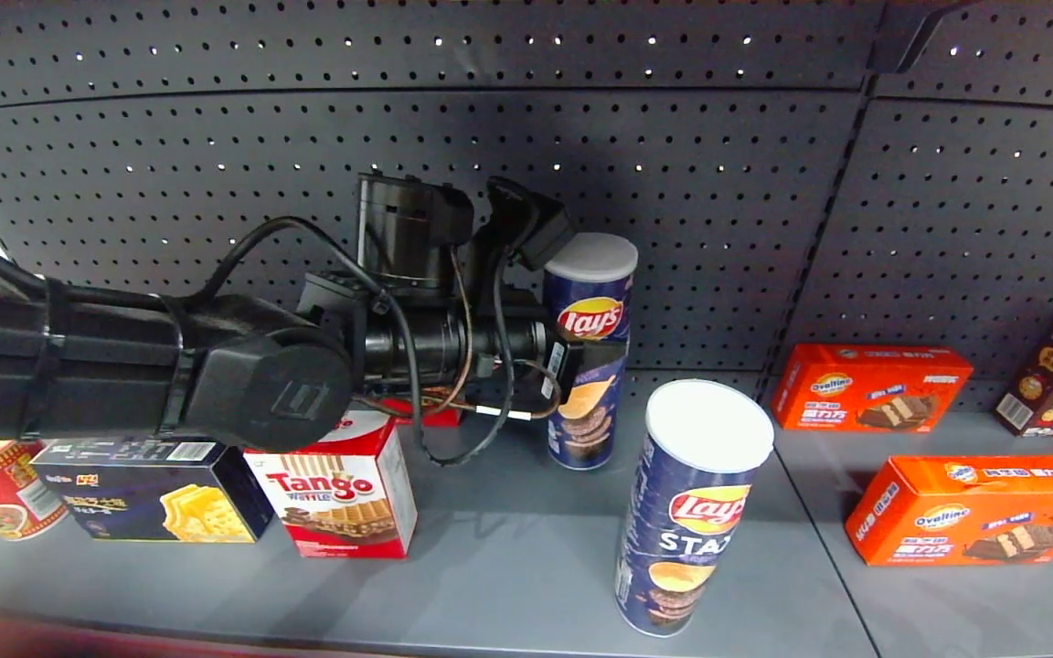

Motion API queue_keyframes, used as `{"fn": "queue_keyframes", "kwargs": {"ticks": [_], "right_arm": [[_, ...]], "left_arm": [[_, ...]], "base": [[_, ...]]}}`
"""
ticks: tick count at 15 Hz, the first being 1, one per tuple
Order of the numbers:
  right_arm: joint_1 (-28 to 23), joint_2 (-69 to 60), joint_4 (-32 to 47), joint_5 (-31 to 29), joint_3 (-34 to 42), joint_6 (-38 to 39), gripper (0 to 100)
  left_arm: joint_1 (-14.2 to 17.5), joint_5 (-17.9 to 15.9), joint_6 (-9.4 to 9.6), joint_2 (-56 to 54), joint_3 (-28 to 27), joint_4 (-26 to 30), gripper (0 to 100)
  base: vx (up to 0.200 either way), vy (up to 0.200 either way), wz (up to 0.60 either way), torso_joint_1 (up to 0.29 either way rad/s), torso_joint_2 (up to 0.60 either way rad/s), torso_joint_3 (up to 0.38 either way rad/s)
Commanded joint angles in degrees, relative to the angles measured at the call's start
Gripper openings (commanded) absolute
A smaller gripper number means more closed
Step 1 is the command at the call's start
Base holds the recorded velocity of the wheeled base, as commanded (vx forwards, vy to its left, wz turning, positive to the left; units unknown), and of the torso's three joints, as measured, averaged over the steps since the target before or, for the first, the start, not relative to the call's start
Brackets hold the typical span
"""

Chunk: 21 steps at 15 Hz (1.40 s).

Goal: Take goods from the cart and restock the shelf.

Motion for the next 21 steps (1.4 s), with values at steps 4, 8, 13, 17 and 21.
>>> {"fn": "queue_keyframes", "kwargs": {"ticks": [4, 8, 13, 17, 21], "right_arm": [[0.13, 0.25, -0.09, 0.1, 0.32, -0.02, 100], [0.04, -0.18, 0.0, 0.1, 0.32, -0.02, 100], [0.04, -0.27, 0.0, 0.1, 0.49, -0.02, 100], [0.04, -0.36, 0.0, 0.1, 0.58, -0.02, 100], [-0.05, -0.36, 0.09, 0.1, 0.67, -0.02, 100]], "left_arm": [[-0.24, -0.96, -0.1, 3.9, -0.9, -0.91, 0], [-0.51, -1.22, -0.1, 9.17, -5.91, -0.91, 0], [-0.51, -1.4, -0.1, 11.72, -8.19, -1.0, 0], [-0.42, -1.4, -0.01, 13.04, -9.34, -1.62, 0], [-0.42, -1.4, -0.1, 13.04, -9.25, -1.62, 100]], "base": [[0.0, 0.0, 0.0, 0.0, 0.0, 0.0], [0.0, 0.0, 0.0, 0.0, 0.0, 0.0], [0.0, 0.0, 0.0, 0.0, 0.0, 0.0], [0.0, 0.0, 0.0, 0.0, 0.0, 0.0], [0.0, 0.0, 0.0, 0.0, 0.0, 0.0]]}}
